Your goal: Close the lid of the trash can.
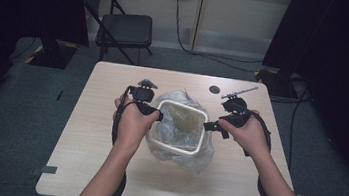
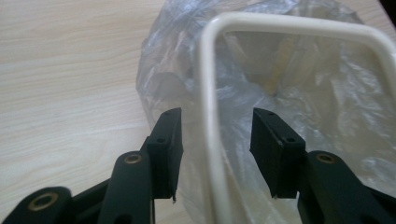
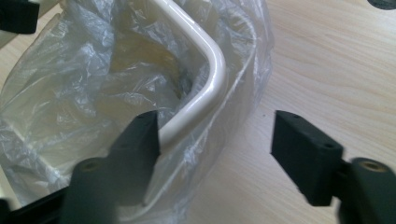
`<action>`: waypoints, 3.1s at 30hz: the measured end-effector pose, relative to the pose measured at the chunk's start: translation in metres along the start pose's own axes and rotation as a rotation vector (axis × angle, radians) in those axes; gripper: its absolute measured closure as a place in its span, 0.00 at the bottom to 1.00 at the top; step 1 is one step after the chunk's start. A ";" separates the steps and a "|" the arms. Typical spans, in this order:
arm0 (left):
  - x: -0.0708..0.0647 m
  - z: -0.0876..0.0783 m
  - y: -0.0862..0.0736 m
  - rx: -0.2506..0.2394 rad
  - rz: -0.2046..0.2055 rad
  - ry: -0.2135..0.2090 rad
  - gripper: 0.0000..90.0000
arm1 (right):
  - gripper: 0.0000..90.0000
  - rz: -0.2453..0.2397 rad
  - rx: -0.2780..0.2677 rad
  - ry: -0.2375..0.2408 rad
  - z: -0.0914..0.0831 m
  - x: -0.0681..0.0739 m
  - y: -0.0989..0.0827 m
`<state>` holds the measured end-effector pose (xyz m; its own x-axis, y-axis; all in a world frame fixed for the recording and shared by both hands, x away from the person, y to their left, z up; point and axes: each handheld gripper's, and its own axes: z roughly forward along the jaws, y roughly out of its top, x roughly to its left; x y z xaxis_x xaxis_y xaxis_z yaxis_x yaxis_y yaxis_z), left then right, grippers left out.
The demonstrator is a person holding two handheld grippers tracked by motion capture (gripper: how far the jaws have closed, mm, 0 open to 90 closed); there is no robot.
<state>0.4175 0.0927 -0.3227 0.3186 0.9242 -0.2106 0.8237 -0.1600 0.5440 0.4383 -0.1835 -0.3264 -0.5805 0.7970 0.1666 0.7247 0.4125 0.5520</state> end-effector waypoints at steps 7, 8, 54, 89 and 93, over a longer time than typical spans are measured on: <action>0.000 -0.005 -0.002 -0.005 0.027 0.010 0.53 | 0.56 0.061 0.026 0.018 0.005 0.010 0.007; 0.000 -0.006 -0.002 -0.006 0.029 0.008 0.52 | 0.60 0.066 0.033 0.018 0.008 0.012 0.008; 0.011 0.007 0.003 0.002 -0.035 -0.031 0.83 | 0.81 0.177 0.002 0.035 0.013 0.007 0.010; 0.005 0.011 0.003 0.114 -0.083 -0.038 0.79 | 0.86 0.229 -0.004 0.021 0.013 0.009 0.010; 0.001 0.007 0.007 0.110 -0.073 -0.008 0.80 | 0.86 0.218 0.000 0.022 0.011 0.010 0.011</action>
<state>0.4272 0.0897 -0.3248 0.2595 0.9321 -0.2528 0.8912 -0.1303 0.4344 0.4449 -0.1663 -0.3275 -0.4182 0.8573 0.3002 0.8339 0.2313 0.5011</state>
